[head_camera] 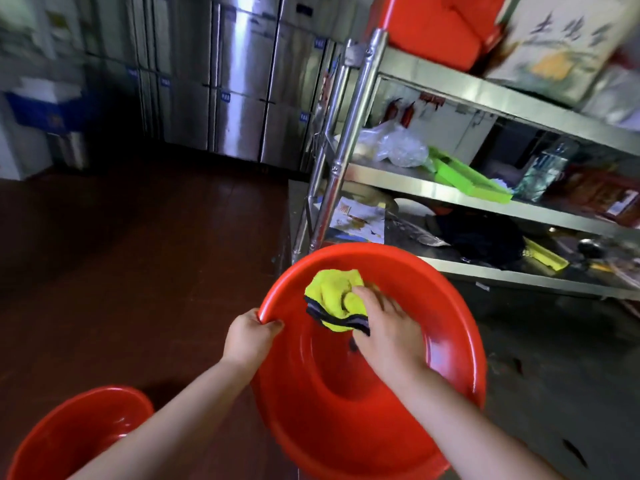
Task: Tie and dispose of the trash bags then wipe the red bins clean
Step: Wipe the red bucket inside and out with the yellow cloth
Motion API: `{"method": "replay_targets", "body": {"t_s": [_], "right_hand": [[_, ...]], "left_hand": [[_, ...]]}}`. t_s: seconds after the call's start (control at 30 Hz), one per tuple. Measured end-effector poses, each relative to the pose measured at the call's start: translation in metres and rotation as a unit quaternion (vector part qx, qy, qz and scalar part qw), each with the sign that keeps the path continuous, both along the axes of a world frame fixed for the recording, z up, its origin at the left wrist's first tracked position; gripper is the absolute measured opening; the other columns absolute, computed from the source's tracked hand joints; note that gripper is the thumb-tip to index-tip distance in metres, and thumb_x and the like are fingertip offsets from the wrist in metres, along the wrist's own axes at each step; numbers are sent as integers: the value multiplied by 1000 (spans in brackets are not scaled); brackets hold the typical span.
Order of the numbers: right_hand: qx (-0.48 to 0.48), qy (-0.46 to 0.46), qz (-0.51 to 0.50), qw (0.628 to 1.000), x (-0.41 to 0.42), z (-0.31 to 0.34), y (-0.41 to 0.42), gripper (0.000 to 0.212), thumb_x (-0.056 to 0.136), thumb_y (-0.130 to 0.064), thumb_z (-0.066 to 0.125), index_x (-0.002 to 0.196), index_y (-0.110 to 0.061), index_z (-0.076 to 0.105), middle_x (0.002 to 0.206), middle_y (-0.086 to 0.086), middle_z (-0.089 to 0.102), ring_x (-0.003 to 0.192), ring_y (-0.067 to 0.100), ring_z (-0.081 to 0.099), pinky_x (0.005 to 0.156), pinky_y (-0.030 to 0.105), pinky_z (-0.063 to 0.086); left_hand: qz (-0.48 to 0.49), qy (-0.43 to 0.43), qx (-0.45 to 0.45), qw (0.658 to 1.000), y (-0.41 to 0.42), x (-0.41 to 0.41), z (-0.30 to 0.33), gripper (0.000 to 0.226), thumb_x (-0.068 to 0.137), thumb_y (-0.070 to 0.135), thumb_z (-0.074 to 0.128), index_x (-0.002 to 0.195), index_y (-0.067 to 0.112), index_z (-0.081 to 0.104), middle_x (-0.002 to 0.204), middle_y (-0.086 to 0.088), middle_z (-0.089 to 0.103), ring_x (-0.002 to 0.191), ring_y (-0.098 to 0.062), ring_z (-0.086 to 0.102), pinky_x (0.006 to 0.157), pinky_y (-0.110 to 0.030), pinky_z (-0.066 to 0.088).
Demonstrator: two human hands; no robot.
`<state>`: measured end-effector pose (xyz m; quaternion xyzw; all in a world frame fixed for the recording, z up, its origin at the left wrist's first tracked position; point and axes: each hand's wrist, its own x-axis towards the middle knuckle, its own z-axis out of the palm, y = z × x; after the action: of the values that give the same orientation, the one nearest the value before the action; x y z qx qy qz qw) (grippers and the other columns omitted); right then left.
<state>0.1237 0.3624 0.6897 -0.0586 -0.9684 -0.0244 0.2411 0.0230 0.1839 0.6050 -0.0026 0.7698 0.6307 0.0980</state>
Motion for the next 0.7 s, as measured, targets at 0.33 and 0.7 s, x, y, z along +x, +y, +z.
{"method": "replay_targets", "body": {"t_s": [0.33,0.7], "right_hand": [[287,-156,61,943,-27,65,40,103,76,-21,66,150,-30,-4,159,9,-10,144,34,-15,111,58,-15],[205,-116,75,969,-68,58,4,77,71,-66,61,131,-23,41,120,3,52,116,28,46,108,52,16]], "left_hand": [[-84,76,-54,992,13,11,26,3,80,18,64,78,18,61,51,1,55,39,-12,49,43,-26,38],[-74,131,-140,979,12,24,34,12,77,11,59,71,19,54,53,2,53,40,-11,46,35,-18,30]]}}
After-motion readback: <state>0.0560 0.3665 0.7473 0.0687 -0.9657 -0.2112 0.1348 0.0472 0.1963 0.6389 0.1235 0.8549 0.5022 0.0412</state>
